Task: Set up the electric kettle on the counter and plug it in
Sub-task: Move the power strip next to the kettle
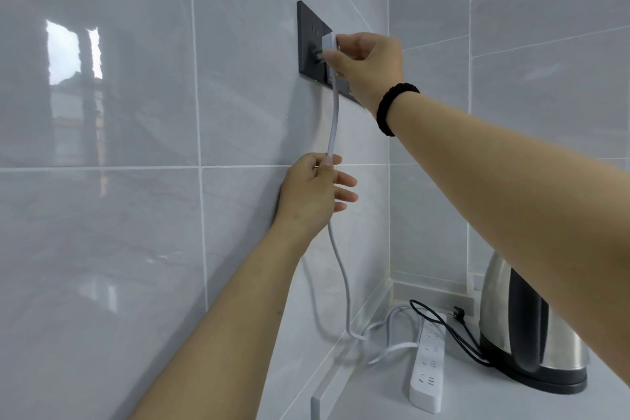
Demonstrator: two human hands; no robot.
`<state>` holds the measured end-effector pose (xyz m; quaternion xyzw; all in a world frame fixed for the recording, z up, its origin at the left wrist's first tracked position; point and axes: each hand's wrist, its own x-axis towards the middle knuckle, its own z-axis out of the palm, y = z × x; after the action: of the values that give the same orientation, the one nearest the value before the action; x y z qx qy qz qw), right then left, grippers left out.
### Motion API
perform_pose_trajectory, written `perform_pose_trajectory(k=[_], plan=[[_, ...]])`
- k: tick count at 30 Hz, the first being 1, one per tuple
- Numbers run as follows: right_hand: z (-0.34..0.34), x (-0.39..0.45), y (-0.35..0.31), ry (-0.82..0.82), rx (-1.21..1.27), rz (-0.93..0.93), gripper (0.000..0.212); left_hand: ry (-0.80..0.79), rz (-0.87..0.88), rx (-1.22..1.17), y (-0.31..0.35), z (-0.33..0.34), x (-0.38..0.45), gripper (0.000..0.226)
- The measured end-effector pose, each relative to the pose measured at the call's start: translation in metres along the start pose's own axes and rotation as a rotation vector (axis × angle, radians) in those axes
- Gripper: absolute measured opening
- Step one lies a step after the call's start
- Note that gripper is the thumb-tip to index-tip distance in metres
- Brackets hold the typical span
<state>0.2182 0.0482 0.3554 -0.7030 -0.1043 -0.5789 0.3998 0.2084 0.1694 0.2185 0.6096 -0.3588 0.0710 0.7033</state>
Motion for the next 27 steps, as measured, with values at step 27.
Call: perform_pose_trajectory(k=[27], plan=[[0.023, -0.015, 0.0, 0.046, -0.161, -0.133, 0.028, 0.067, -0.069, -0.011, -0.001, 0.001, 0.006, 0.027]])
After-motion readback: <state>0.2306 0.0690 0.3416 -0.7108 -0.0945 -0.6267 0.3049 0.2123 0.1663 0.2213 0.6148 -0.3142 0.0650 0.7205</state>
